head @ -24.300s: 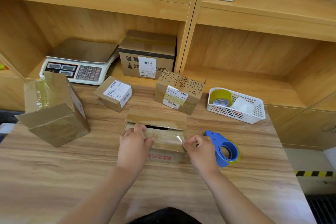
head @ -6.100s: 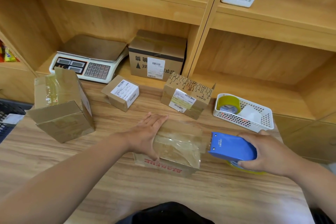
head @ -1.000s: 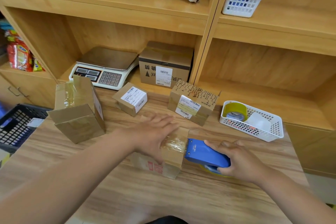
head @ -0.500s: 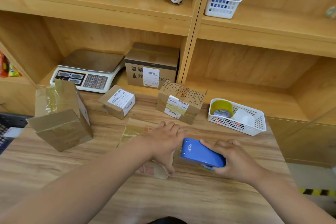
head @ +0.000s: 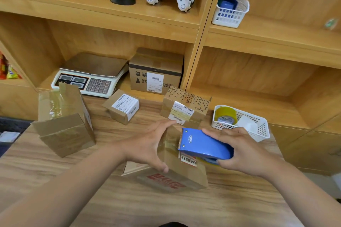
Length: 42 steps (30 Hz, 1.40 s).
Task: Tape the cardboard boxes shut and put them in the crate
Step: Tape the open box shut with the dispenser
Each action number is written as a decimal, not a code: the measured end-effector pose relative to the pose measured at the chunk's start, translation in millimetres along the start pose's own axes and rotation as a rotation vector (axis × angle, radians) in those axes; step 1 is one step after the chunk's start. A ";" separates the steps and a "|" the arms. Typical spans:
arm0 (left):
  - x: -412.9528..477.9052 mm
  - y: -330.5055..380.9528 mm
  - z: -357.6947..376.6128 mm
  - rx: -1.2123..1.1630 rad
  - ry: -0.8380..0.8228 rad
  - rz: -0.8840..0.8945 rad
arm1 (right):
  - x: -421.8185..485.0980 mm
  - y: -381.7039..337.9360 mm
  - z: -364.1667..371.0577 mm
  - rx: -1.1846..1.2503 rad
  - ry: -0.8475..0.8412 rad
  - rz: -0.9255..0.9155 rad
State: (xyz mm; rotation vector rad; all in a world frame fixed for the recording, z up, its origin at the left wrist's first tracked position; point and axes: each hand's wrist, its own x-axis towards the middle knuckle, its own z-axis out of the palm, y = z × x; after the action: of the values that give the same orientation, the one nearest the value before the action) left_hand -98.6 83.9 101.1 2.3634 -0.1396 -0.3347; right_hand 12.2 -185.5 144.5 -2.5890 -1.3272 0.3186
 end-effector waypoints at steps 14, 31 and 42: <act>-59.7 -100.9 14.7 0.099 -0.010 -0.177 | 69.0 -92.2 42.7 -0.200 -0.137 -0.126; -40.9 -80.8 27.8 -0.056 0.059 -0.199 | 64.1 -86.1 34.3 -0.155 -0.229 -0.110; -34.3 -92.7 34.6 0.178 0.016 -0.072 | 53.6 -78.0 31.8 -0.193 -0.179 -0.156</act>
State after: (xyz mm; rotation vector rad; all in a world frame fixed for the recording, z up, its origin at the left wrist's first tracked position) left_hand -140.8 135.0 20.0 2.5516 -0.0800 -0.3508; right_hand -26.5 -94.3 131.5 -2.6403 -1.6876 0.4235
